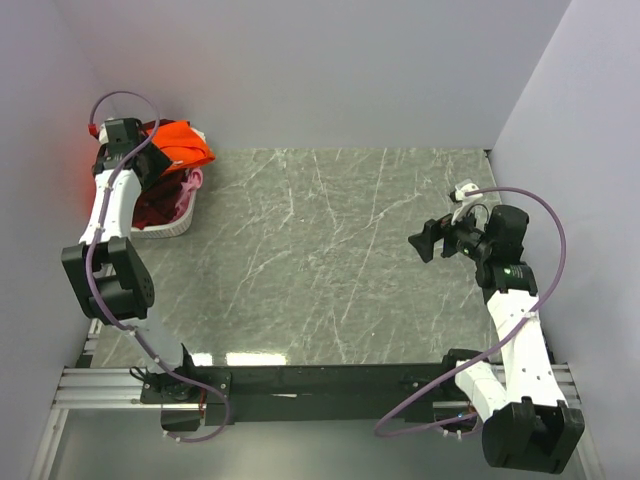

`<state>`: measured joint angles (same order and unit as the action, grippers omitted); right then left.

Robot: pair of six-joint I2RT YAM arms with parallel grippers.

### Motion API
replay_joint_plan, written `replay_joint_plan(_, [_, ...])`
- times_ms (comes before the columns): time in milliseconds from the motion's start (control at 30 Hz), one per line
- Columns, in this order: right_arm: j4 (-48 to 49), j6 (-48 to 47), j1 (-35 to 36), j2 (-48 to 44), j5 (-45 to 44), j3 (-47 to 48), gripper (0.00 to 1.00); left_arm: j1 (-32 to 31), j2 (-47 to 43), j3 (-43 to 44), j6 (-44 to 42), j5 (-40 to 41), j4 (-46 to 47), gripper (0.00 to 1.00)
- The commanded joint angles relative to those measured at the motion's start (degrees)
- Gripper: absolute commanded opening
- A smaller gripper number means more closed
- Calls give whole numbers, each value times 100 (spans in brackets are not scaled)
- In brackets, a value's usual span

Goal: Fold and stack the t-shirts
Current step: Grab the tshirt from the pile

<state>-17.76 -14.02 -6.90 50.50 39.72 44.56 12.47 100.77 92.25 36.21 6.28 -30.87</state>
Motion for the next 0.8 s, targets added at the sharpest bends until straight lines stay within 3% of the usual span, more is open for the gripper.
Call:
replay_joint_plan(0, [1,-92,48,56,70,167,100,-87,56,336,-96,610,-340,65])
replay_joint_plan(400, [18,-83,48,83,53,141,100,-131,970,1321,-61,1033,-595,60])
replay_joint_plan(500, [36,-83,57,65,0,141,100,-131,1015,1471,-96,954,-578,45])
replay_joint_plan(633, [36,-83,48,56,-26,141,100,-131,839,1551,-158,699,-429,2])
replay_joint_plan(767, [62,-75,48,4,-88,132,100,-139,218,1516,-123,401,-35,0])
